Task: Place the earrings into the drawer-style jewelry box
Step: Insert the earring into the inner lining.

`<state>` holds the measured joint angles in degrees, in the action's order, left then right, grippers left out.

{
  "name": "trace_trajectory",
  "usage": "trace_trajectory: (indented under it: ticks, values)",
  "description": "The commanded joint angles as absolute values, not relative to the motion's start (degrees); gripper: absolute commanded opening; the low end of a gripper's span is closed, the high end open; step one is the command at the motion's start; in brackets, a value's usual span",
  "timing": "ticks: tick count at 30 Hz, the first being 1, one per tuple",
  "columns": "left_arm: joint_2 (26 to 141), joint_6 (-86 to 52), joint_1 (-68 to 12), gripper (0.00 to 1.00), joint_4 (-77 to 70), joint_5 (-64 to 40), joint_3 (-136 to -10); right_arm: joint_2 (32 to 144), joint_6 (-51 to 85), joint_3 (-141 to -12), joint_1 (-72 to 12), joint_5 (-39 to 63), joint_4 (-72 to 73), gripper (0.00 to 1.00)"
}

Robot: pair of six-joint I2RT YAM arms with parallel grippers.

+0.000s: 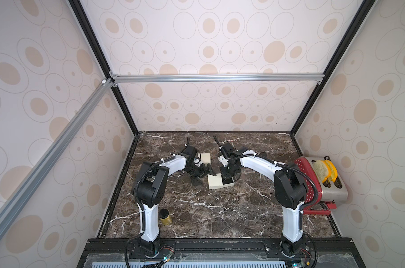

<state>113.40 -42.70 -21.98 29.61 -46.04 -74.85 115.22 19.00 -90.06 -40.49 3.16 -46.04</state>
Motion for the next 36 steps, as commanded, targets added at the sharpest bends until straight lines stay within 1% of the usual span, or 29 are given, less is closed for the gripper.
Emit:
trace_trajectory:
  ticks: [1,36]
  values:
    - [114.65,-43.84,-22.42,0.99,29.18,-46.92,-77.38,116.27,17.93,-88.92,-40.03,4.83,-45.41,0.06]
    - [115.49,-43.34,-22.97,0.99,29.09,-47.37,-77.39,118.13,19.38,-87.20,-40.08,10.90,-42.75,0.04]
